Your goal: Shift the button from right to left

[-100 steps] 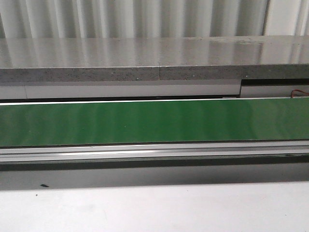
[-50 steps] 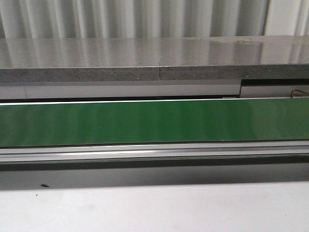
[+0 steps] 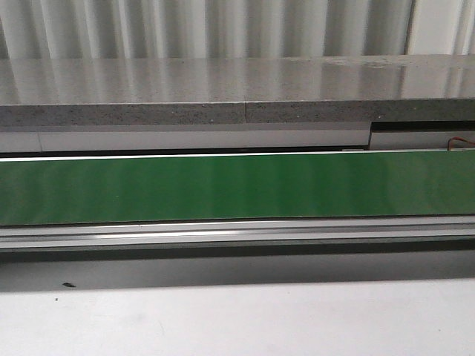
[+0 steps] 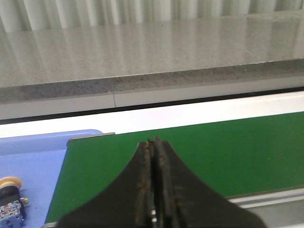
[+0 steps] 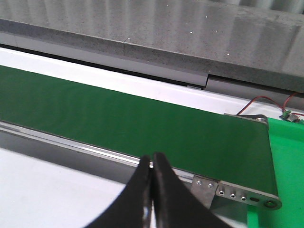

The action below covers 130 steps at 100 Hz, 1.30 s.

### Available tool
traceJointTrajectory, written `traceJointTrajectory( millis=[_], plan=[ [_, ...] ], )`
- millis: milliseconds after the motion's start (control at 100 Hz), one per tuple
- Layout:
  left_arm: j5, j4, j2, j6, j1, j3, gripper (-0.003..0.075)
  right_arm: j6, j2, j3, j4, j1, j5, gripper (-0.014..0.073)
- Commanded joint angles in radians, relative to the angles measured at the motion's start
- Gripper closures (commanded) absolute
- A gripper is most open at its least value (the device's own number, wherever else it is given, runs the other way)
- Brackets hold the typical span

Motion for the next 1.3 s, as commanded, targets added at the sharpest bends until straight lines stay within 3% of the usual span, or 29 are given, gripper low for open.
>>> traceJointTrajectory(
  millis=[0,160,390,510,1290],
  plan=[
    [-0.162,0.026,-0.017,-0.04,0.002,0.012,0.0741,-0.012,0.01,-0.023,-0.002,0.003,-0.073,0.0662],
    [-0.2,0.274,-0.084,-0.289,0.016,0.093,0.0741,-0.012,0.01,-0.023,-0.002,0.003,-0.073,0.0662],
    [-0.202,0.275,-0.178,-0.289,0.016,0.216,0.0741,-0.012,0.01,-0.023,-0.002,0.003,-0.073,0.0662],
    [-0.126,0.275,-0.185,-0.289,0.022,0.214,0.0741,-0.012,0.011,-0.023,-0.002,0.003,-0.073,0.0662],
    [-0.127,0.275,-0.185,-0.289,0.027,0.214,0.0741,-0.012,0.011,-0.023,-0.002,0.003,-0.073,0.0662]
  ],
)
